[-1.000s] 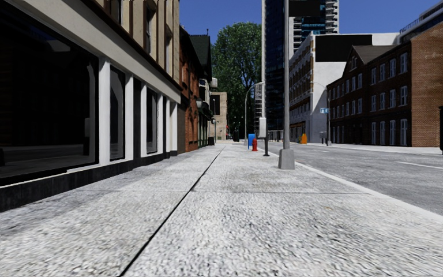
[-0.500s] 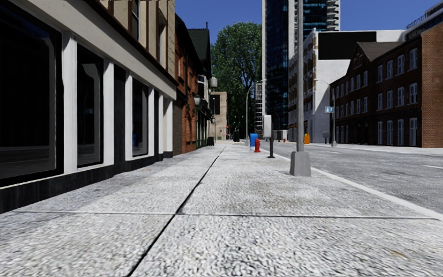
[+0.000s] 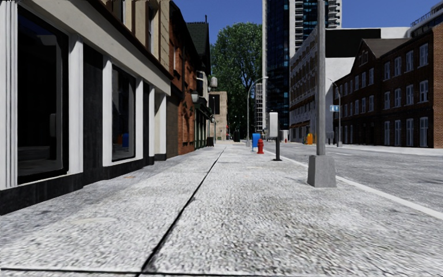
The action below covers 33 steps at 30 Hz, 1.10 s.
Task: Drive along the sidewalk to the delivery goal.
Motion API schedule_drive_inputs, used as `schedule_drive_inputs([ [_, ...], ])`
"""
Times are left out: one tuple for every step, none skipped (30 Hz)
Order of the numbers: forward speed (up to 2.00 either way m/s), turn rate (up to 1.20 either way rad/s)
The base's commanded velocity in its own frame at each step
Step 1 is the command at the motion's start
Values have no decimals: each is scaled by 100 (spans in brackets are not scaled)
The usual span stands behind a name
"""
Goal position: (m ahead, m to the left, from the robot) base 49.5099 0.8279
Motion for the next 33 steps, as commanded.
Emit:
schedule_drive_inputs([
  [200,0],
  [200,0],
  [200,0],
  [200,0],
  [200,0],
  [200,0],
  [200,0],
  [200,0],
  [200,0],
  [200,0],
  [200,0],
  [200,0],
  [200,0],
  [200,0],
  [200,0],
  [200,0],
  [200,0],
  [200,0],
  [200,0],
  [200,0],
  [200,0],
  [200,0],
  [200,0],
  [200,0],
  [200,0],
  [200,0],
  [200,0],
  [200,0],
  [200,0],
  [200,0],
  [200,0],
  [200,0],
  [200,0],
])
